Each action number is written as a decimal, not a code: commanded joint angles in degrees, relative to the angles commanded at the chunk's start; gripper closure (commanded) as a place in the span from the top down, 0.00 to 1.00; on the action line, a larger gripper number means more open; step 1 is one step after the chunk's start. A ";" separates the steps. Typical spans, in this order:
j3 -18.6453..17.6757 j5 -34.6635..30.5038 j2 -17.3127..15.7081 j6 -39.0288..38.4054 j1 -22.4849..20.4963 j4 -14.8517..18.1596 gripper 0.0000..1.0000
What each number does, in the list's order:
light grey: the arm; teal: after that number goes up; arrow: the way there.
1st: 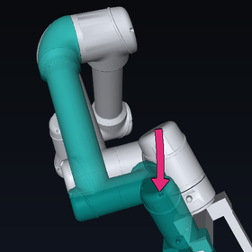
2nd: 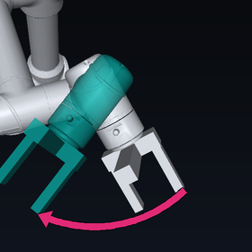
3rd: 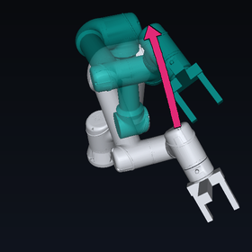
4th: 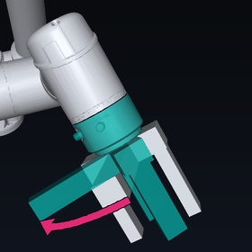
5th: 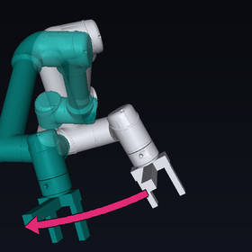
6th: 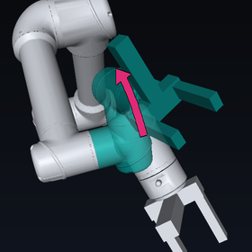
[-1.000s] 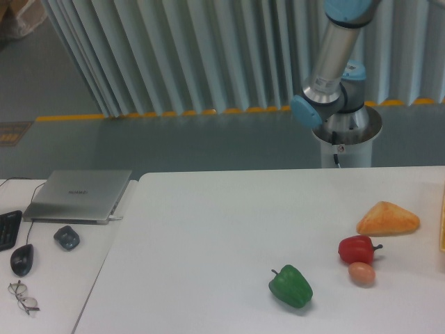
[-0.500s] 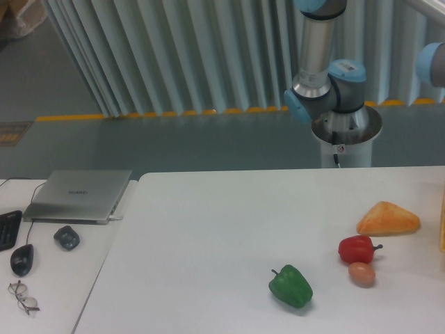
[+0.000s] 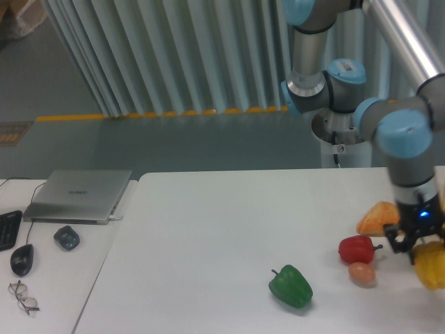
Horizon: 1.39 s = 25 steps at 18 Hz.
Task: Place the yellow pepper on the table
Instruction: 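Lower the gripper holding the yellow pepper beside the red pepper, then set the yellow pepper on the table and open the gripper, then raise the open gripper up away from the yellow pepper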
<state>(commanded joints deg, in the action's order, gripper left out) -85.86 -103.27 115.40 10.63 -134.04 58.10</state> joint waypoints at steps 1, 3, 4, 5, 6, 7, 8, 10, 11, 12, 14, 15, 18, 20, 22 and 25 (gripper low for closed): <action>-1.23 0.26 -0.61 0.70 0.35 0.09 0.34; -2.99 0.35 -1.15 0.79 1.23 0.00 0.34; -3.00 0.35 -1.15 0.79 1.32 -0.09 0.34; -3.00 0.44 -1.15 0.79 1.32 -0.09 0.35; -3.00 0.44 -1.06 0.79 1.41 -0.09 0.38; -3.00 0.44 -0.97 0.88 1.50 -0.09 0.39; -2.91 0.44 -0.80 0.88 1.50 -0.17 0.39; -2.65 0.44 -0.27 0.88 1.41 -0.44 0.42; -2.65 0.44 -0.27 0.88 1.32 -0.61 0.44; -2.65 0.44 -0.27 0.88 1.23 -0.62 0.46; -2.47 0.44 0.17 0.88 1.23 -0.70 0.53; -2.38 0.44 0.26 0.88 1.23 -0.79 0.67; -2.29 0.44 0.35 0.88 1.23 -0.88 0.73; -2.21 0.44 0.44 0.79 1.23 -0.88 0.90; -2.21 0.44 0.35 0.79 1.23 -0.88 1.00; -2.12 0.70 -0.09 0.97 1.23 -0.97 1.00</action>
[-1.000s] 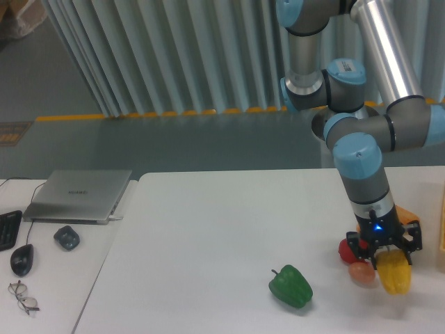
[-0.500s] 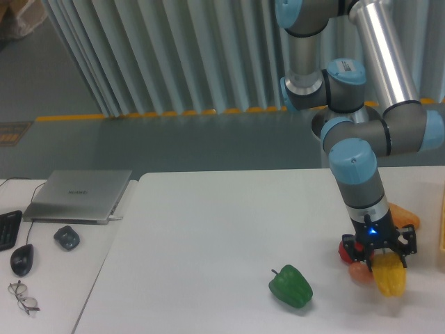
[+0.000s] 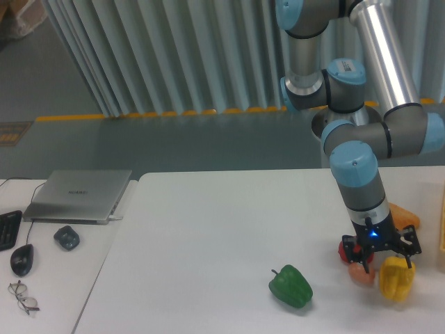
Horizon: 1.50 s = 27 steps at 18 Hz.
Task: Place the yellow pepper on the table
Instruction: 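Raise the open gripper up away from the yellow pepper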
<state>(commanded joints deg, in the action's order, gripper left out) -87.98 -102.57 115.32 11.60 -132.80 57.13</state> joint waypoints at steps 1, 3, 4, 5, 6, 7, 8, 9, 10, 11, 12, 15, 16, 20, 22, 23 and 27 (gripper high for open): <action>0.26 0.44 -0.35 1.05 -0.09 -0.09 1.00; 0.88 0.88 -1.75 5.78 -0.17 0.09 1.00; 1.05 1.49 -2.54 8.15 -0.35 0.09 1.00; 1.23 2.98 -3.16 10.70 -0.96 0.09 1.00; 1.23 4.64 -3.95 13.51 -1.75 0.17 1.00; 1.41 5.70 -4.39 16.41 -2.45 0.26 1.00; 1.76 5.89 -4.57 17.57 -2.63 0.52 1.00; 2.02 5.98 -5.10 20.62 -2.72 0.61 1.00; 2.11 6.07 -5.27 24.31 -2.81 0.70 1.00; 2.11 6.50 -5.28 28.09 -2.99 0.79 1.00; 2.02 6.85 -5.45 32.04 -3.25 1.66 1.00; 1.76 6.86 -7.82 55.56 -5.62 6.84 1.00; 1.67 6.86 -8.17 59.64 -6.41 7.46 1.00; 1.50 7.03 -8.62 75.46 -7.56 9.23 1.00; 1.76 7.12 -8.62 80.57 -8.26 10.45 1.00; 2.11 7.29 -8.53 84.16 -9.13 11.59 1.00; 2.20 11.07 -8.35 89.64 -11.69 13.70 1.00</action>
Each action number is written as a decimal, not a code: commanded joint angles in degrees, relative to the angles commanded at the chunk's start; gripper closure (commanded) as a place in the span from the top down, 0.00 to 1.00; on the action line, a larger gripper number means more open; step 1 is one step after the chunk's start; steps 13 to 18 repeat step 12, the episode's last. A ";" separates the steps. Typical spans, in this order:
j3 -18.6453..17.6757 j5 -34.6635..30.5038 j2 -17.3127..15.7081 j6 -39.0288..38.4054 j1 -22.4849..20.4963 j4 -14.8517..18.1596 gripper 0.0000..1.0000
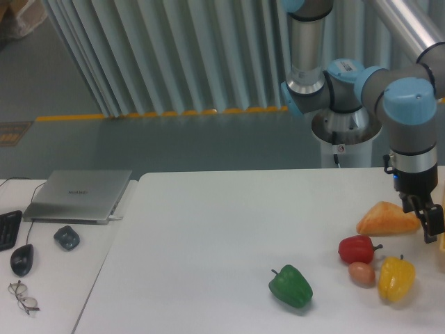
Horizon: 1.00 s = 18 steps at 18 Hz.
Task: Place the yellow pepper on the table
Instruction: 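Raise the open gripper up away from the yellow pepper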
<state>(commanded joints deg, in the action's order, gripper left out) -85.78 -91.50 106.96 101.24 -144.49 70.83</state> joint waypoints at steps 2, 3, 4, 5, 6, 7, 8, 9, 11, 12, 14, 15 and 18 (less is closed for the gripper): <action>-0.09 0.00 0.17 0.62 -0.09 0.36 1.00; -0.09 0.09 0.26 0.79 -0.09 0.79 1.00; -0.09 -0.09 0.44 1.14 -0.09 1.23 1.00; -0.09 -0.17 0.44 1.93 -0.18 1.32 1.00; -0.09 -0.17 0.44 2.46 -0.18 1.32 1.00; -0.09 -0.09 0.44 2.81 -0.18 1.50 1.00; -0.09 -0.09 0.35 2.90 -0.27 1.67 1.00; -0.09 -0.09 0.35 2.91 -0.18 1.68 1.00; -0.09 -0.09 0.35 2.91 -0.18 1.68 1.00; -0.09 -0.09 0.35 2.91 -0.27 1.68 1.00; -0.09 -0.09 0.35 2.91 -0.27 1.68 1.00; -0.09 -0.09 0.35 2.91 -0.27 1.68 1.00; -0.09 -0.09 0.35 2.91 -0.27 1.68 1.00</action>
